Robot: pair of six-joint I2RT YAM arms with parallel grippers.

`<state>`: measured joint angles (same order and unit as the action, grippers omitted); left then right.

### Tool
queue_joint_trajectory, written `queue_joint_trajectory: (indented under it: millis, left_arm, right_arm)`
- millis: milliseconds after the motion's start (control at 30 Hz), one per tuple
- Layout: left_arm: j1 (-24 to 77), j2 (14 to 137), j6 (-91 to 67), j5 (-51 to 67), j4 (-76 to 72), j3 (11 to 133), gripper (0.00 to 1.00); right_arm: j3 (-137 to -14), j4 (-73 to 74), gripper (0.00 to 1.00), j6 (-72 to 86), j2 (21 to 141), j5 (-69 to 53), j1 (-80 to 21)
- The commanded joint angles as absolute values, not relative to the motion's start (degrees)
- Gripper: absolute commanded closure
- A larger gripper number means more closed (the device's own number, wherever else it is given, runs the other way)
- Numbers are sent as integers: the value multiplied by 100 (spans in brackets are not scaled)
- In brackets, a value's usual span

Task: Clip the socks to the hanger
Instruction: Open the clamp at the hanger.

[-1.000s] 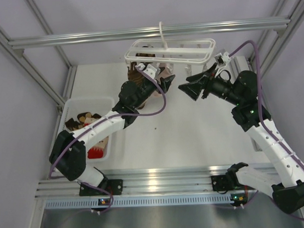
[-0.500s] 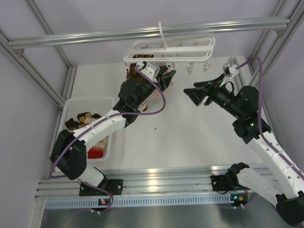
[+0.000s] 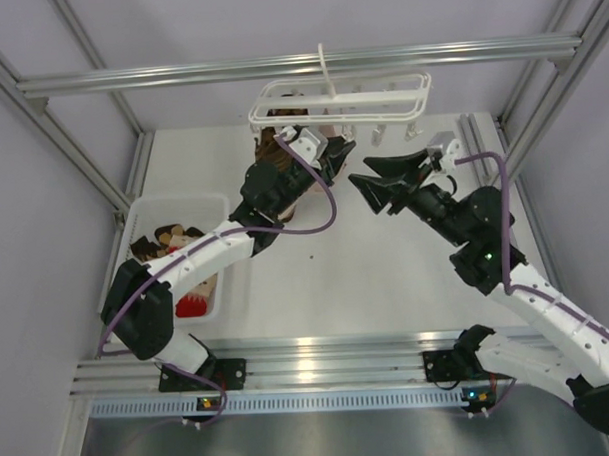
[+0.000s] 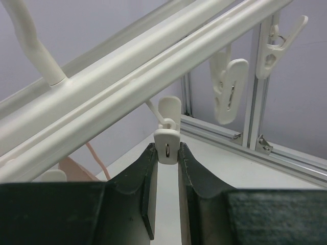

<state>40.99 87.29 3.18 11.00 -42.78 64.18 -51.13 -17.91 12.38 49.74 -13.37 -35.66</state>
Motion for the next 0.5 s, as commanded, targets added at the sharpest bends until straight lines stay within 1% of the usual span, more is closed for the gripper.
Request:
queue_joint_trajectory:
  millis: [0,167,233,333,467]
  left_arm:
    - [4218,8569,588,1064,-4281,6688,99]
    - [4280,8464,773,1055,-4201,6610,100]
    - [4280,8411,809,1037,-4210,6540,100]
    - [4280,8350,923,1063,-4297,6425,100]
    - [4271,8350,993,1107,-4411,6346,100]
  right_arm:
    - [-5458,-2626,50,291,5352,-634,-4130]
    - [-5142,-3619,50,-376,5782,-55,-4210]
    - [-5010,-4075,47,-500,5932,156,-4201]
    - [-4905,-4489,46,-702,6090,299,-4210]
    - [-4852,-4649,47,-861,6239,439,-4184]
